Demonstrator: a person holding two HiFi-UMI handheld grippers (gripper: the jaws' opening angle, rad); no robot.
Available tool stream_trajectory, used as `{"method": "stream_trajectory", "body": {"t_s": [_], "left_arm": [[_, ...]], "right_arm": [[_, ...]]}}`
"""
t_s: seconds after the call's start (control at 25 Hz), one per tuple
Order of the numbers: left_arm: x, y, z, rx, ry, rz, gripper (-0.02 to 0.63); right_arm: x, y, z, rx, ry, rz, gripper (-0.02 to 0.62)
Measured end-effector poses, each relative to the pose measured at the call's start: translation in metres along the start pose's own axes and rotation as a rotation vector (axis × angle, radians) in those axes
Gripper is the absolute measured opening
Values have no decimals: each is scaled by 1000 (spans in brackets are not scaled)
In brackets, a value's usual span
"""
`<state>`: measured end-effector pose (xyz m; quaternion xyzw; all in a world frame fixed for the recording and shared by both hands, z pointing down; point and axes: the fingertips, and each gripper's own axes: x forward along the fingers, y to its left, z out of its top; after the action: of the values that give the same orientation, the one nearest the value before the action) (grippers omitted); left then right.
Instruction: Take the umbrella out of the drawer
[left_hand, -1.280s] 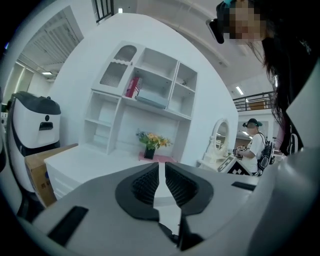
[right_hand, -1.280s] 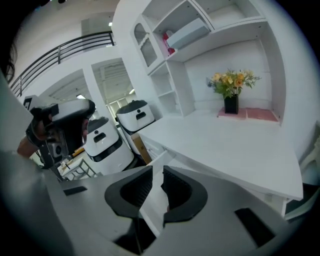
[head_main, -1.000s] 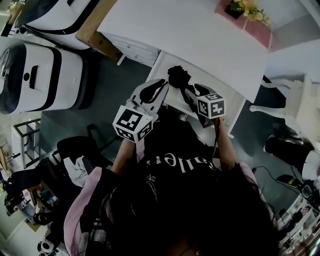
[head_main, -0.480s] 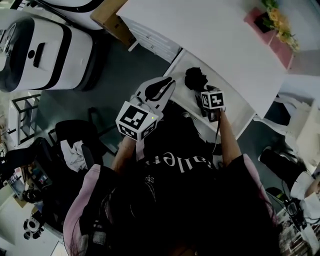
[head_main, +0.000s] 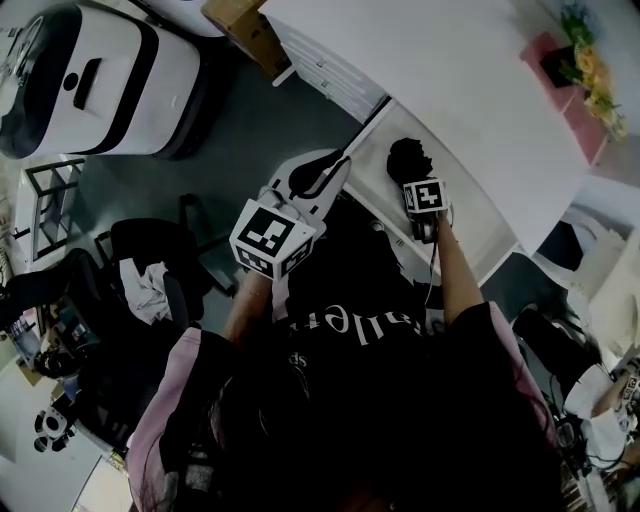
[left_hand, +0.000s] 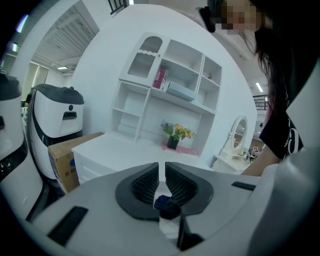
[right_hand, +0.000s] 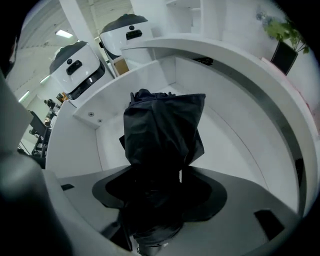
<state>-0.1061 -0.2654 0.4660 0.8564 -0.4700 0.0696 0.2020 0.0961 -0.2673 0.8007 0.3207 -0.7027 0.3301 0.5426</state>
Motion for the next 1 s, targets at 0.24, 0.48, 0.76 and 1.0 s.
{"method": "stream_trajectory", "body": {"t_s": [0.24, 0.48, 0.76, 1.0], "left_arm": [[-8, 13, -5, -9, 8, 47, 34], [-21, 17, -12, -28, 21, 75, 34], [-27, 16, -10, -26, 13, 72, 34], [-18, 2, -5, -29, 1, 34, 34]], "right_arm": [[12, -9, 7, -2, -17, -89, 279], [13, 1, -4, 39, 71, -61, 279], [-14, 7, 0, -26, 31, -38, 278], [-69, 12, 15, -135, -86, -56, 278]]}}
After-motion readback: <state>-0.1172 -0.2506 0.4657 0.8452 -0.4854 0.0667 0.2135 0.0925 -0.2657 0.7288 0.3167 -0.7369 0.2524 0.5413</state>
